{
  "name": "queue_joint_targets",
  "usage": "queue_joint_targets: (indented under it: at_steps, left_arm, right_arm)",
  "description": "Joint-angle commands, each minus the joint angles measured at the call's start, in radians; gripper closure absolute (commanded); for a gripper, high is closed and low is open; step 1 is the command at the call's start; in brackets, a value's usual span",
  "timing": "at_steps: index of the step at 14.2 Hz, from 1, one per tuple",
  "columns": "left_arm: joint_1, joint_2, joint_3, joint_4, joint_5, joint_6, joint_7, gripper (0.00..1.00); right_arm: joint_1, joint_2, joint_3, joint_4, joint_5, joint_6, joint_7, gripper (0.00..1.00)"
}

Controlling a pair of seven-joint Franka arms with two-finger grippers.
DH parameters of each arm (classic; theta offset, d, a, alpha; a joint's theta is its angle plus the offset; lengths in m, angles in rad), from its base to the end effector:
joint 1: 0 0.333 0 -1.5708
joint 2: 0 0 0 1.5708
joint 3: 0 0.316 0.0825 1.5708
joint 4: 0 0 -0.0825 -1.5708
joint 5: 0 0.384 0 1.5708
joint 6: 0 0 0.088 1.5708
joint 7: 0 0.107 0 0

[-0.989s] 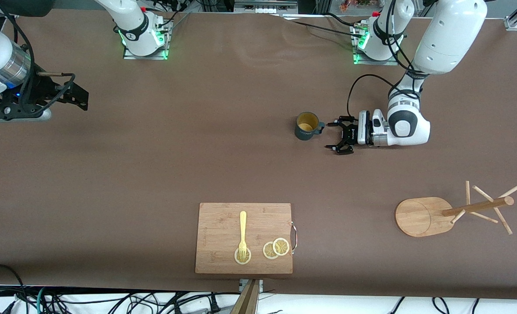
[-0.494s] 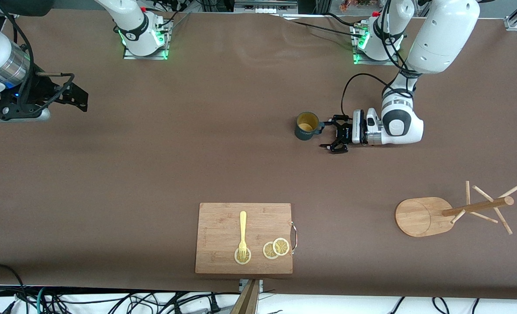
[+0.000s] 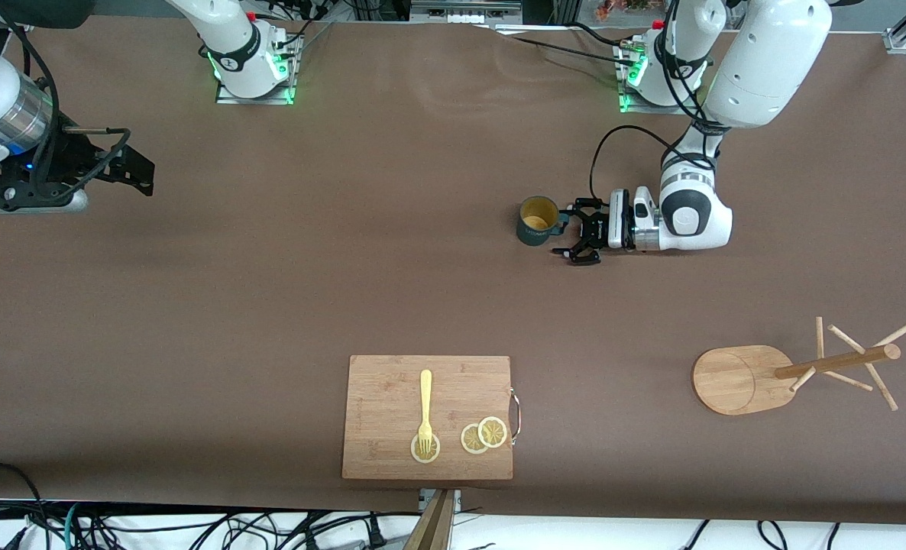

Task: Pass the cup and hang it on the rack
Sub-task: 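Grasp the mug handle with the left gripper and lift it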

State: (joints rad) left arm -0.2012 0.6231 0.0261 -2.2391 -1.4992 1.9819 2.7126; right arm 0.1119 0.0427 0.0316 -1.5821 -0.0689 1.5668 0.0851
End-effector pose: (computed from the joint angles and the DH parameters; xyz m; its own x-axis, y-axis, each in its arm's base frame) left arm 0.4483 -0.1414 0.0744 0.0688 -0.4252 0.9025 -0.9909 0.0762 0.1114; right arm 0.5608 0.0732 0.5952 0.9970 0.0581 -0.0520 0.0618 -0.9955 0.0721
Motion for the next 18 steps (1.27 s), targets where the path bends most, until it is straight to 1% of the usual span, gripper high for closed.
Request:
queue_joint_targets:
  at_steps: [1, 2, 4, 6, 7, 9, 12, 13, 14, 16, 17, 18]
  left_arm:
    - [-0.007, -0.005, 0.006, -0.027, -0.042, -0.012, 0.088, 0.35]
    - [-0.007, -0.005, 0.006, -0.025, -0.042, -0.012, 0.090, 0.43]
    - [-0.007, -0.005, 0.006, -0.025, -0.042, -0.011, 0.090, 0.50]
    - [-0.007, -0.005, 0.006, -0.025, -0.042, -0.011, 0.088, 0.78]
    - [-0.007, -0.003, 0.006, -0.025, -0.042, -0.011, 0.088, 0.80]
    - [-0.007, -0.005, 0.006, -0.024, -0.042, -0.011, 0.088, 1.00]
    - [-0.007, -0.006, 0.006, -0.014, -0.044, -0.009, 0.072, 1.00]
    - [-0.004, -0.010, 0.006, -0.014, -0.044, -0.011, 0.024, 1.00]
    - [-0.001, -0.022, 0.006, -0.014, -0.042, -0.012, -0.064, 1.00]
    - [0.003, -0.089, 0.008, -0.014, -0.026, -0.014, -0.250, 1.00]
    - [0.011, -0.124, 0.008, -0.014, -0.003, -0.018, -0.346, 1.00]
    - [0.029, -0.158, 0.008, -0.013, 0.048, -0.035, -0.463, 1.00]
  right_arm:
    - [0.002, -0.004, -0.005, 0.010, 0.015, -0.001, -0.010, 0.00]
    - [0.002, -0.004, -0.004, 0.010, 0.015, -0.001, -0.010, 0.00]
    - [0.002, -0.004, -0.005, 0.010, 0.015, -0.001, -0.010, 0.00]
    - [0.003, -0.004, -0.004, 0.010, 0.015, 0.001, -0.010, 0.00]
    - [0.003, -0.004, -0.004, 0.010, 0.015, 0.001, -0.010, 0.00]
    - [0.003, -0.004, -0.005, 0.010, 0.015, 0.001, -0.010, 0.00]
    - [0.002, -0.004, -0.006, 0.010, 0.015, 0.001, -0.010, 0.00]
    - [0.002, -0.004, -0.006, 0.010, 0.015, 0.001, -0.010, 0.00]
    - [0.002, -0.004, -0.006, 0.010, 0.015, -0.001, -0.010, 0.00]
    - [0.002, -0.004, -0.006, 0.010, 0.015, -0.001, -0.010, 0.00]
    - [0.002, -0.004, -0.006, 0.010, 0.015, -0.001, -0.010, 0.00]
    - [0.002, -0.004, -0.006, 0.010, 0.015, -0.001, -0.010, 0.00]
